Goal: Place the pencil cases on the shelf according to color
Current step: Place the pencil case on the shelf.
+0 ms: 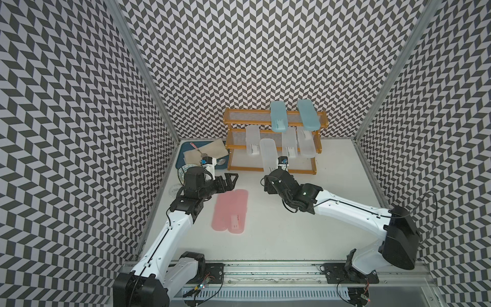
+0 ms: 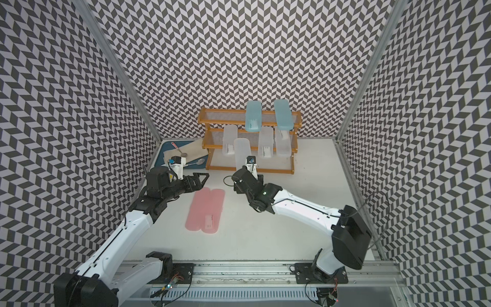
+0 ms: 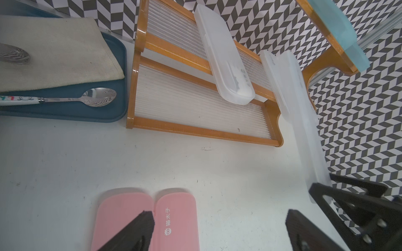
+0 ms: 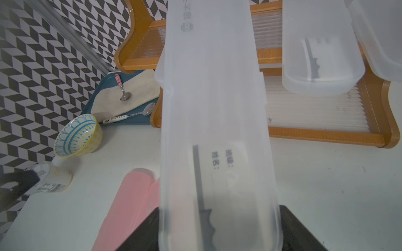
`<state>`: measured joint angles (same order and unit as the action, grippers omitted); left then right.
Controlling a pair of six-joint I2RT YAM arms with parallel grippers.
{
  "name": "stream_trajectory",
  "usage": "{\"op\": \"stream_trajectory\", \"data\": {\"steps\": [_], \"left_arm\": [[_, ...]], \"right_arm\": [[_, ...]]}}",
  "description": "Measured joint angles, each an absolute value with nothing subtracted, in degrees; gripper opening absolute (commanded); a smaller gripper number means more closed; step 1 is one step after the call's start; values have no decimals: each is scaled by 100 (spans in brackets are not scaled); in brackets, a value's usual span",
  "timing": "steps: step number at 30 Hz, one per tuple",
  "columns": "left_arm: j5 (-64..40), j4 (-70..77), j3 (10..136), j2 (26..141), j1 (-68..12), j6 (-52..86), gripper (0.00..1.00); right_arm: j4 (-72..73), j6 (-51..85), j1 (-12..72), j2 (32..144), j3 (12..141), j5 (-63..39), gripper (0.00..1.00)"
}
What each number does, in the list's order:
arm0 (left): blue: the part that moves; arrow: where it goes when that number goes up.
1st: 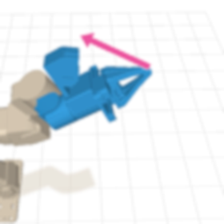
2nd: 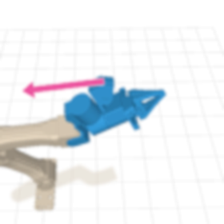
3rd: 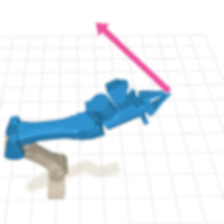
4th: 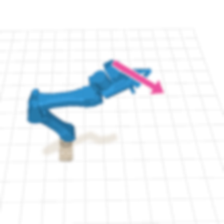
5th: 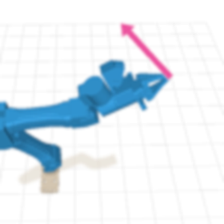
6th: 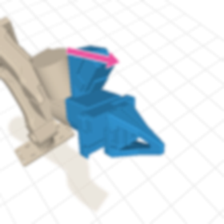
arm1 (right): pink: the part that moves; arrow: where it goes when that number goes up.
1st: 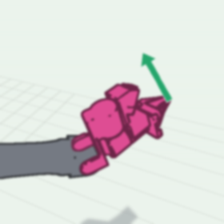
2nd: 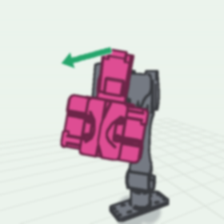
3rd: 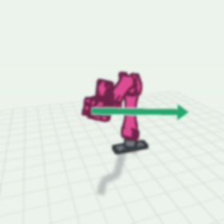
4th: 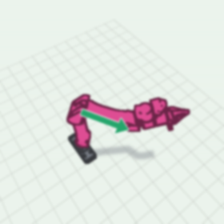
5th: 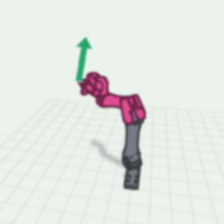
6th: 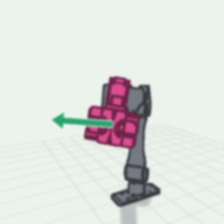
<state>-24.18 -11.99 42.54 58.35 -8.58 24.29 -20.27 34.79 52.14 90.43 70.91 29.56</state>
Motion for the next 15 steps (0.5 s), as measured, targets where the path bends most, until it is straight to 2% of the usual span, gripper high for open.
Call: {"op": "stream_trajectory", "data": {"steps": [15], "left_arm": [[-3035,-880,4132,5924,-471,2639,100]], "right_arm": [[-2171,3039,4230,10702,8864,2534,59]]}}
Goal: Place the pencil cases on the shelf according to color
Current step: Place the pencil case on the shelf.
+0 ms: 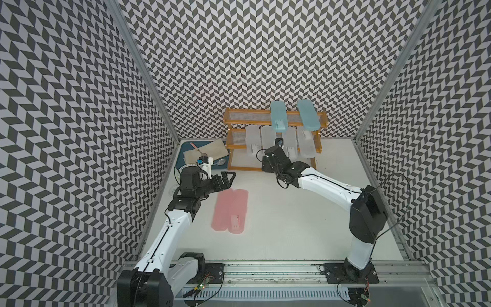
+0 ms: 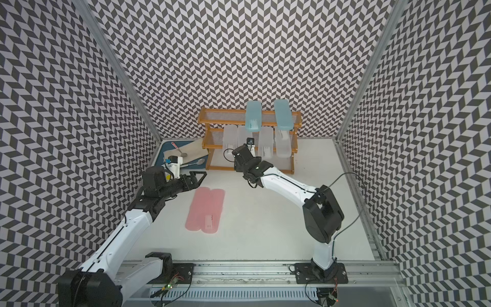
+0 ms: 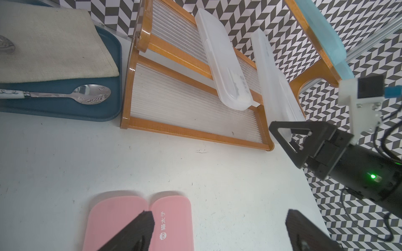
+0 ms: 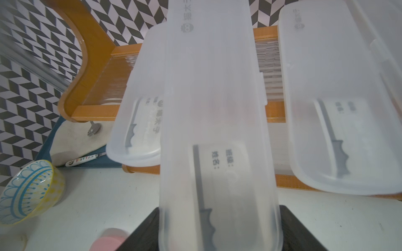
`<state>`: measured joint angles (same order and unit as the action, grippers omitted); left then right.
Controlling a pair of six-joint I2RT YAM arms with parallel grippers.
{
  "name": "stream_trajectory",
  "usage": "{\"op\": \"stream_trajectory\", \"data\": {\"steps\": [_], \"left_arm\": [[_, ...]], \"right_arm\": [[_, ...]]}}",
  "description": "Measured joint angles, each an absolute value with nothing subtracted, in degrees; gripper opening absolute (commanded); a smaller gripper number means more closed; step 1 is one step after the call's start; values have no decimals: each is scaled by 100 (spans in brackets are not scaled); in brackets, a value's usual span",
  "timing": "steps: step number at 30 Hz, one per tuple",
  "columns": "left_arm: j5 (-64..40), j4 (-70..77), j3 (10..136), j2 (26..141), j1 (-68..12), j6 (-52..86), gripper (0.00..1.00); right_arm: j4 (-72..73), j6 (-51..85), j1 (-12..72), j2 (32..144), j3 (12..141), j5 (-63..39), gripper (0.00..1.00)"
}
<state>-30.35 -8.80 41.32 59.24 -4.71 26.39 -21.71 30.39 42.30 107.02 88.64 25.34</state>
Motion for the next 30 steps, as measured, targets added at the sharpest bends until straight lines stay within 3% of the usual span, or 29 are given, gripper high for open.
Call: {"op": "stream_trajectory", "data": {"steps": [16,23,30], "left_arm": [[-3262,-746,4091,5940,-471,2694,100],[-3288,-733,4088,5972,-471,2696,100],[-3286,-735,4088,6001,-471,2692,100]], "right_arm": [[-2429,3009,3992,11767,10127,2517,61],[-2554,3092,3981,11926,10401,2493,87],[-2711,3173,3962,11928,10398,2276,99]]}}
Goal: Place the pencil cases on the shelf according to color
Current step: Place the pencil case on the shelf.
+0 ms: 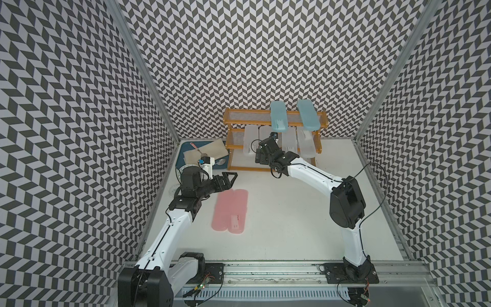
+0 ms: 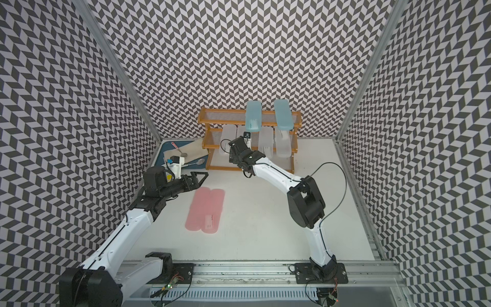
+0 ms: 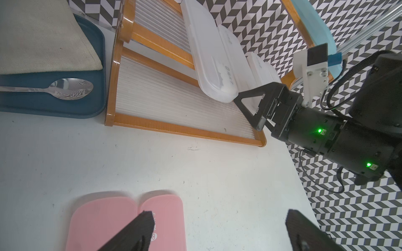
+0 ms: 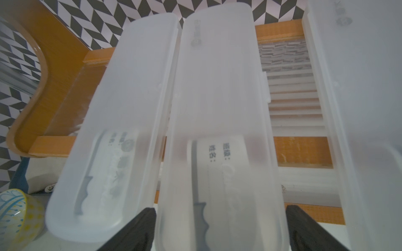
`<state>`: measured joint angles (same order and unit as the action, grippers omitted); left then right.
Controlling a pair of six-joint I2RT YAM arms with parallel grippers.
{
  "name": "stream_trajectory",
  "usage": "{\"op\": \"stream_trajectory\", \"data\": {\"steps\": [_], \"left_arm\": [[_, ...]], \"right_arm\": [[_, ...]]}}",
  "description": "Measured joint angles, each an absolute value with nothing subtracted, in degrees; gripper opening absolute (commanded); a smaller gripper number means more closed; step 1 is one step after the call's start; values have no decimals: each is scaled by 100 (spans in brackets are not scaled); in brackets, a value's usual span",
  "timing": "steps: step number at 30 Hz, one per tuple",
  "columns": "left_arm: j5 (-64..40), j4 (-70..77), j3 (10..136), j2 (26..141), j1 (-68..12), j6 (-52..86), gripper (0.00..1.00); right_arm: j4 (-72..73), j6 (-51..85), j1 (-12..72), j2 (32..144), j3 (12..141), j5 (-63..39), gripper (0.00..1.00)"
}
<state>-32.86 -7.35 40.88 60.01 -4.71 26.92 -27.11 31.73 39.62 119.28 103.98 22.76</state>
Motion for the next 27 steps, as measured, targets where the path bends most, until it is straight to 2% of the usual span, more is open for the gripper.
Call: {"op": "stream_trajectory", "data": {"steps": [7,15,22,27], "left_arm": [[-3177,-790,4088,6001,-471,2661,99],[-2709,-969,4088,6001,-528,2574,100],[-1953,-1389,4108,5999,-1160,2464,100],[-1450,-1616,3994,5813,-1459,2635,100]], "right_arm": [[-2851,3374,4012,11714,10088,1946,100],[-2770,3625,4281,10562,8785,1791,100],[-2220,3789,4639,9070,7179,1649,100],[-1699,4060,5269,8075,5603,1577,99]]}}
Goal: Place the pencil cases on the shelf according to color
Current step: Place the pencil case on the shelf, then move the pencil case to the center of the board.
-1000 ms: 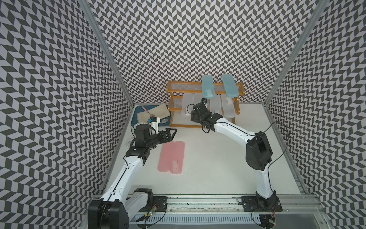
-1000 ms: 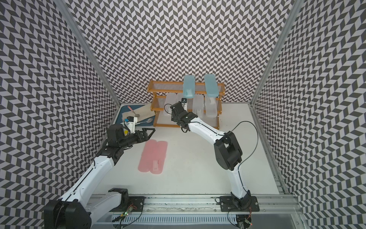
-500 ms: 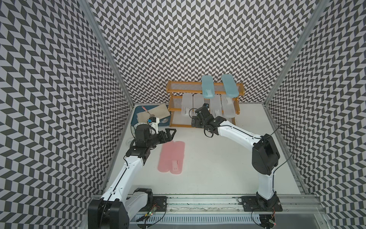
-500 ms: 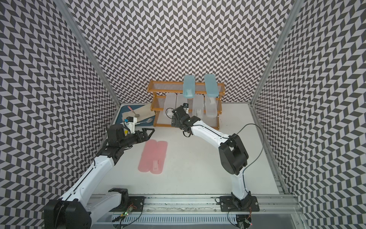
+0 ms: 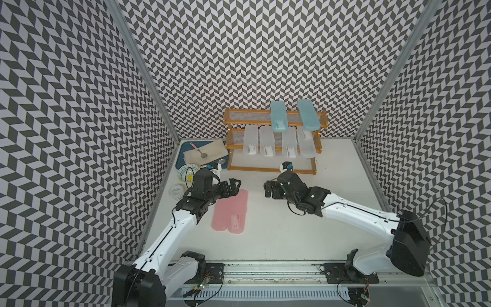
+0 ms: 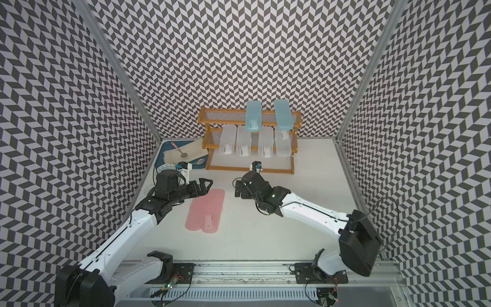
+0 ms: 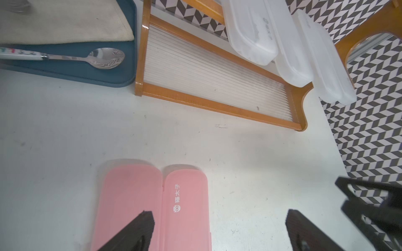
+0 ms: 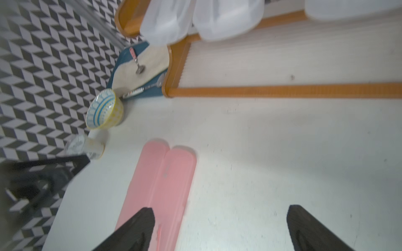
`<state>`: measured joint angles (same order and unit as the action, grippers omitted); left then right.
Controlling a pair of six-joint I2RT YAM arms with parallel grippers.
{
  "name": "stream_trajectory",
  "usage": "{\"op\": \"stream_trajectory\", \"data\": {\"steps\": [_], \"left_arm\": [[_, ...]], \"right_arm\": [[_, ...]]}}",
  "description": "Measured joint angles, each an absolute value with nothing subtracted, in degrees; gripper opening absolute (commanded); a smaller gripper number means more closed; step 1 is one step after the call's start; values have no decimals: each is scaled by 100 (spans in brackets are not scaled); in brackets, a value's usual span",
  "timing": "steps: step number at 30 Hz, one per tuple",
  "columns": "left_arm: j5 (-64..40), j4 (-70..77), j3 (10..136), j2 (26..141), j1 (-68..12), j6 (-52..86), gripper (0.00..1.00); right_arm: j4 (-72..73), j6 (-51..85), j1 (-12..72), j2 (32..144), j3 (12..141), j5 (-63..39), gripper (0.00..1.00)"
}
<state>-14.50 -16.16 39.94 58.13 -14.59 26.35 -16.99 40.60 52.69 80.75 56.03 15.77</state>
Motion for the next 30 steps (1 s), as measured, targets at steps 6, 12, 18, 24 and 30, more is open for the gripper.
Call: {"op": "stream_trajectory", "data": {"steps": [6,12,18,24,30], "left_arm": [[-864,-1507,3142,5369,-2224,3319,100],[-314,-1350,2556,5798,-3009,3861,100],[-40,-965,2329,6484,-3218,4106,100],[141,-333,2571,7210,-3726,4237,99],[152,-134,3205,8034,-4589,4491,100]], "right_arm": [[-1514,4464,5833,7382,4152,1490,100],[-1385,4619,5955,7035,3374,1387,100],[-1404,4635,5957,7004,3249,1389,100],[-1559,4685,5961,6729,3168,1581,100],[-1874,4805,5961,6246,3055,1942,100]]}}
